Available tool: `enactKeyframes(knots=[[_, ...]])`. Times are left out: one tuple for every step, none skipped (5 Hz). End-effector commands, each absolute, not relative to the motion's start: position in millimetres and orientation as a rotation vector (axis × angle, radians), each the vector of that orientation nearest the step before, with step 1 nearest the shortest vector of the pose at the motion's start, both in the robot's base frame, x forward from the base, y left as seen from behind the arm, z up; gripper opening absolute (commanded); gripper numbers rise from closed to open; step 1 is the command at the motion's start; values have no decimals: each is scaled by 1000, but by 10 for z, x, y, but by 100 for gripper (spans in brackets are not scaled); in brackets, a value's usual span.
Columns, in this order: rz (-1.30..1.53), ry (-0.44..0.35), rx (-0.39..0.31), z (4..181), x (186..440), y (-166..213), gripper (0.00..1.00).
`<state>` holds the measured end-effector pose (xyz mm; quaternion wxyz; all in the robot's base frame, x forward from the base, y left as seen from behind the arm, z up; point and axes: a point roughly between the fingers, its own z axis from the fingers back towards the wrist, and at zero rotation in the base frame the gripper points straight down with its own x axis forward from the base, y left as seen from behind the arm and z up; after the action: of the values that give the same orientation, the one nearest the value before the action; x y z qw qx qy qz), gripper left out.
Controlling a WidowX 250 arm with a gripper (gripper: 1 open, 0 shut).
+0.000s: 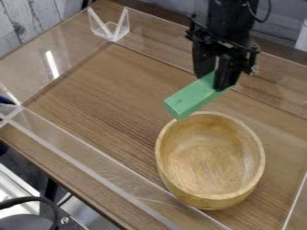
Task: Put the green block in the brown bowl
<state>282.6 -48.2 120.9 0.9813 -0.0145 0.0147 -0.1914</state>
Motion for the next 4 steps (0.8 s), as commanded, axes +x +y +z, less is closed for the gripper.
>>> enactKeyframes(knots=[[-387,-38,-33,1396,2775,-585,0],[-388,-32,-40,1369,2685,-687,0],[-399,-26,-45,1326,2602,-777,0],[-415,-17,-50,1265,2517,-859,0]])
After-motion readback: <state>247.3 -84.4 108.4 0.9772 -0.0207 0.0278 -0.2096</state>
